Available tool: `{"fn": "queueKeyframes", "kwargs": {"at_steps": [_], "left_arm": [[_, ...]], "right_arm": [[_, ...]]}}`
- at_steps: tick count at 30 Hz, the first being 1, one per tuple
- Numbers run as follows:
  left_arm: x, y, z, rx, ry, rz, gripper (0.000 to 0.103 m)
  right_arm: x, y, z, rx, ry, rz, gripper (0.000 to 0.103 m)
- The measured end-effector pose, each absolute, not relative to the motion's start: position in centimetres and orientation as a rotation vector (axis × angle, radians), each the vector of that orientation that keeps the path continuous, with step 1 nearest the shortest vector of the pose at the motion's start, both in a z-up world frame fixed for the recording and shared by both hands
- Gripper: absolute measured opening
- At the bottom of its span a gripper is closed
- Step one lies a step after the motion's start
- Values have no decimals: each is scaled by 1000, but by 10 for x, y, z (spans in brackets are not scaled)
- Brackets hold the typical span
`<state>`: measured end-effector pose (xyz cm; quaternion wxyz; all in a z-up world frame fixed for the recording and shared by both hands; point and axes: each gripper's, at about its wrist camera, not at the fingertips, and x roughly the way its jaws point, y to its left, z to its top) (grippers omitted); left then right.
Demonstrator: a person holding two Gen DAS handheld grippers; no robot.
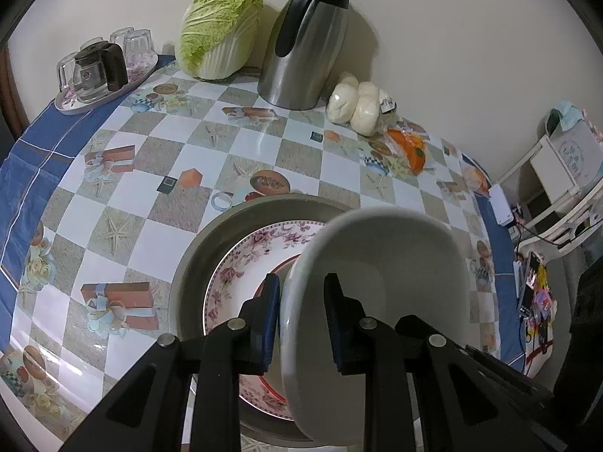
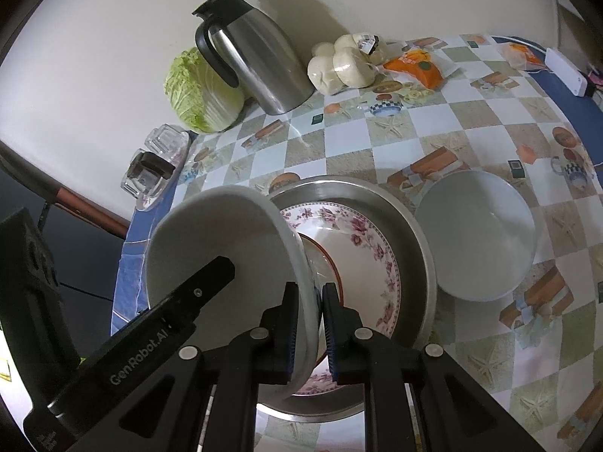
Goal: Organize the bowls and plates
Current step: 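Carry the white square bowl over the steel basin and lower it, then lower the white square bowl onto the red-rimmed bowl in the basin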
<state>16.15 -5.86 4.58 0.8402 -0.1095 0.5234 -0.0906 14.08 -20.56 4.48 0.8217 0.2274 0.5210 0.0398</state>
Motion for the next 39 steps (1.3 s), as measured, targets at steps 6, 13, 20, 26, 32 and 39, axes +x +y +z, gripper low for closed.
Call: {"fn": "queueKeyframes", "kwargs": {"at_steps": [6, 13, 20, 26, 32, 39], "left_arm": [[164, -60, 34, -221, 1152, -183, 26], [164, -61, 34, -222, 1151, -191, 31], [165, -57, 34, -246, 1160, -192, 32], [164, -55, 39, -241, 1145, -183, 32], [164, -49, 44, -247, 1123, -171, 35], [163, -46, 43, -243, 1117, -144, 35]], "right_arm": [[143, -205, 37, 489, 1138, 78, 17], [143, -204, 37, 484, 1135, 80, 17], [144, -205, 36, 496, 1143, 82, 17], [145, -205, 35, 489, 1145, 82, 19], [143, -205, 42, 481, 1124, 82, 21], [143, -209, 42, 499, 1122, 80, 21]]}}
